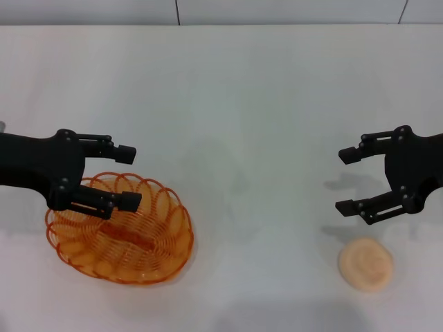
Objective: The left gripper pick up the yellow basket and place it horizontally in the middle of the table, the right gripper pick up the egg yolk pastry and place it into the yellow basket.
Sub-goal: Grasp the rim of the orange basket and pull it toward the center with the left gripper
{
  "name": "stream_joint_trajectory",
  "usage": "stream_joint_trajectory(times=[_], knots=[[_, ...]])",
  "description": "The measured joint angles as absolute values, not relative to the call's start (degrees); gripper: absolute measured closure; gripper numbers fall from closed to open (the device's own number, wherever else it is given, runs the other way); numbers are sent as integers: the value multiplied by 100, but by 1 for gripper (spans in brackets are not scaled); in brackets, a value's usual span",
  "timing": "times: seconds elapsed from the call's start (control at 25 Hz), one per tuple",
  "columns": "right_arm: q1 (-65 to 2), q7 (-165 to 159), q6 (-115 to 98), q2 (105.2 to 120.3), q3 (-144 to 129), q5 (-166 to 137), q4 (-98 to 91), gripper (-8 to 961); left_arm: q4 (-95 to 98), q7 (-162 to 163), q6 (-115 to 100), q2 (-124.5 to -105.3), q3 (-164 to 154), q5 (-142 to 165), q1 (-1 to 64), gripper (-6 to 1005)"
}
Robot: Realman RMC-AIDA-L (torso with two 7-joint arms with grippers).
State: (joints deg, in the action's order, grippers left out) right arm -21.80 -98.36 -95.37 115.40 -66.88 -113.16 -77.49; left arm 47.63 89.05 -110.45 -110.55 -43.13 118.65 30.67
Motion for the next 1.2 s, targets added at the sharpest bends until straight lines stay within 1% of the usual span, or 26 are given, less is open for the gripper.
stream_joint_trajectory(times=[0.08, 0.2, 0.36, 0.48, 0.6, 0.76, 0.84, 0.92, 1.2], knots=[[-2177, -9832, -9526, 11540, -6685, -11312, -7750, 120, 4759, 8885, -10990, -11042, -4294, 11865, 3045, 132], [-2172, -9824, -9516, 11540, -6663, -11310, -7750, 120, 4804, 9073, -10898, -10971, -4196, 11906, 3017, 136], [-2170, -9813, -9511, 11540, -6652, -11308, -7757, 120, 5161, 9858, -10871, -10807, -4037, 12074, 3028, 141], [-2170, -9792, -9482, 11540, -6647, -11296, -7741, 120, 5652, 10681, -10895, -10710, -4008, 12502, 3109, 145], [-2171, -9788, -9438, 11540, -6645, -11288, -7734, 120, 6260, 11550, -10985, -10662, -4008, 13182, 3230, 149], [-2171, -9786, -9422, 11540, -6646, -11226, -7761, 120, 6611, 12375, -10986, -10589, -4003, 13855, 3385, 154], [-2179, -9785, -9421, 11540, -6647, -11190, -7782, 120, 6639, 12706, -10942, -10578, -4010, 14095, 3433, 156], [-2197, -9784, -9406, 11540, -6646, -11140, -7788, 120, 6639, 12960, -10909, -10607, -4044, 14264, 3469, 159], [-2223, -9782, -9333, 11540, -6644, -11084, -7794, 121, 6558, 13147, -10867, -10833, -4308, 14895, 3654, 167]])
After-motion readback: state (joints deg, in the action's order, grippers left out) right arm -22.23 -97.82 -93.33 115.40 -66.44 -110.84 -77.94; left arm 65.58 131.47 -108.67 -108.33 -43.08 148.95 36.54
